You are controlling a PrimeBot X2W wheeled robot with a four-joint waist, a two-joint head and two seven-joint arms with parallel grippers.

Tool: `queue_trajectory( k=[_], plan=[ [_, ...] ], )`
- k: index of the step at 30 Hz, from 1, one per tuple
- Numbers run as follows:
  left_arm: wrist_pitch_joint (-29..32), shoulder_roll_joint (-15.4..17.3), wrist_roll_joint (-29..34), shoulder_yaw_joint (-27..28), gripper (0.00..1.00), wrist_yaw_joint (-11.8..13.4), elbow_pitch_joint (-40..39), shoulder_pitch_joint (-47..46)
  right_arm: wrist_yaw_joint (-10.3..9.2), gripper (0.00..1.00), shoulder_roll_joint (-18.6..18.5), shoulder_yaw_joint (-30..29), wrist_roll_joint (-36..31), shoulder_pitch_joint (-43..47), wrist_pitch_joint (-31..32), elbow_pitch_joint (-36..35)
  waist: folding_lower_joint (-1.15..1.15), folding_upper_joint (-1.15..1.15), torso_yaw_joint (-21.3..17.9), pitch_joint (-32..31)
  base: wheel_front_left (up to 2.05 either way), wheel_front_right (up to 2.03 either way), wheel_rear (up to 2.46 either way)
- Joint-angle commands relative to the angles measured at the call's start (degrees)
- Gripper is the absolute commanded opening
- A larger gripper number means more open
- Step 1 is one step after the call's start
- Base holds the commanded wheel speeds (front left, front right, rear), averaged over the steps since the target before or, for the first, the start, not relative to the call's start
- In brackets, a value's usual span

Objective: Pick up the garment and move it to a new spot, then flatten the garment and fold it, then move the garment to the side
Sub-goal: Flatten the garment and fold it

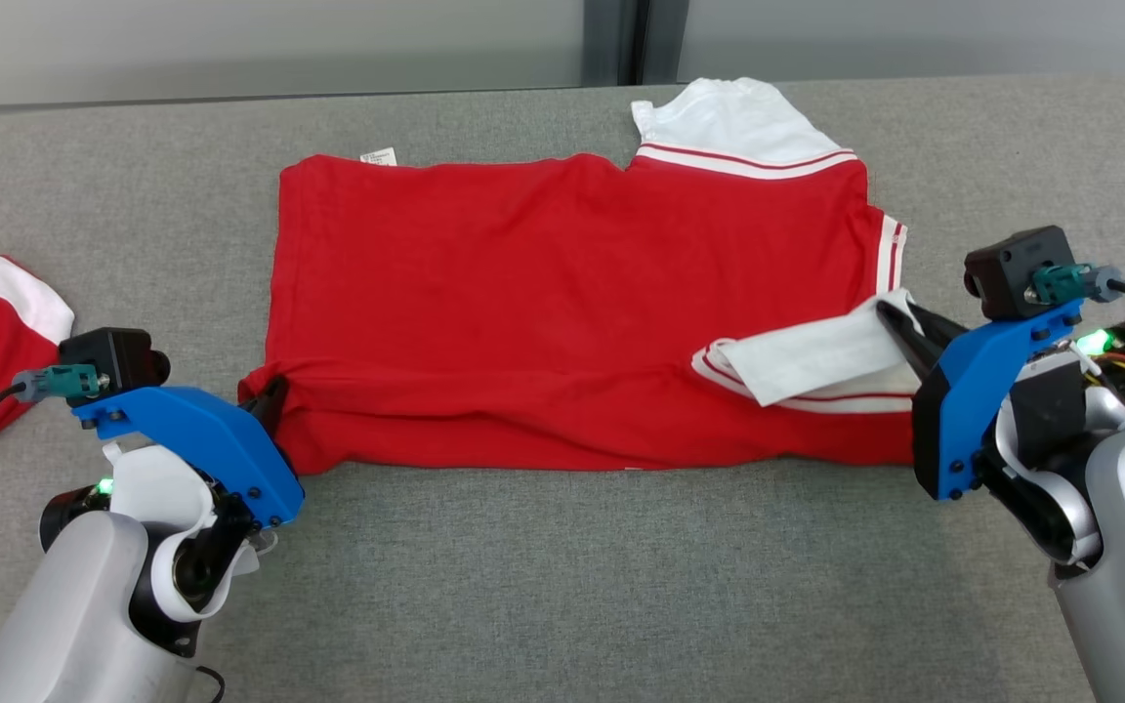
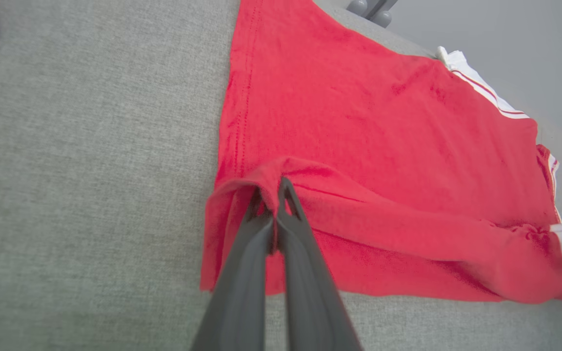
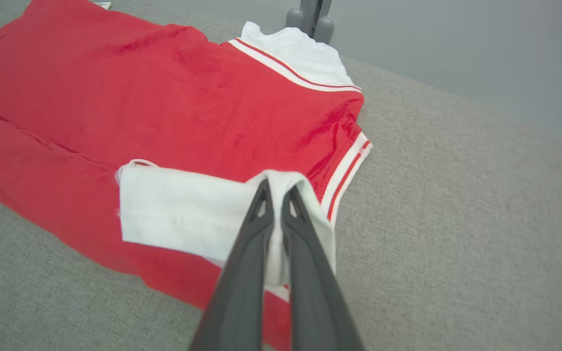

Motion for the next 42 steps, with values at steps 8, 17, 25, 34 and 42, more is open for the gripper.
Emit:
queue_trajectory(
  k=[8, 17, 25, 34, 42],
  plan=[
    [-1.3, -1.3, 0.0, -0.9, 0.0, -0.9, 2.3, -0.7, 0.01, 0.0, -1.0, 1.0, -1.2, -3.4, -6.9, 3.6, -0.01, -0.01, 0.6, 1.2, 0.0, 0.0, 0.0],
    [-5.2, -3.0, 1.1, -1.7, 1.0, -2.2, 4.1, -0.2, 0.01, 1.0, 1.0, 0.9, -2.9, -5.1, -13.9, 8.1, -0.01, -0.01, 1.7, 0.8, 0.0, 0.0, 0.0],
    [-14.5, -1.6, 6.9, -2.5, 1.0, 0.2, 3.0, 5.2, 0.01, 1.0, 2.2, -3.9, -2.6, 0.1, -13.5, 6.6, -0.01, -0.01, 2.5, -1.4, 0.0, 0.0, 0.0],
    [-19.2, -2.7, 10.4, -4.0, 1.0, 3.2, 3.1, 7.7, 0.01, 1.0, 5.8, -11.9, -6.2, 8.6, -7.5, 2.6, -0.01, -0.01, 2.9, -1.5, 0.0, 0.0, 0.0],
    [-18.6, -4.1, 14.5, -7.2, 1.0, 5.0, 9.8, 2.7, 0.01, 1.0, 12.3, -16.6, -13.8, 9.0, -9.3, 7.0, -0.01, -0.01, 2.4, 0.3, 0.0, 0.0, 0.0]
  ],
)
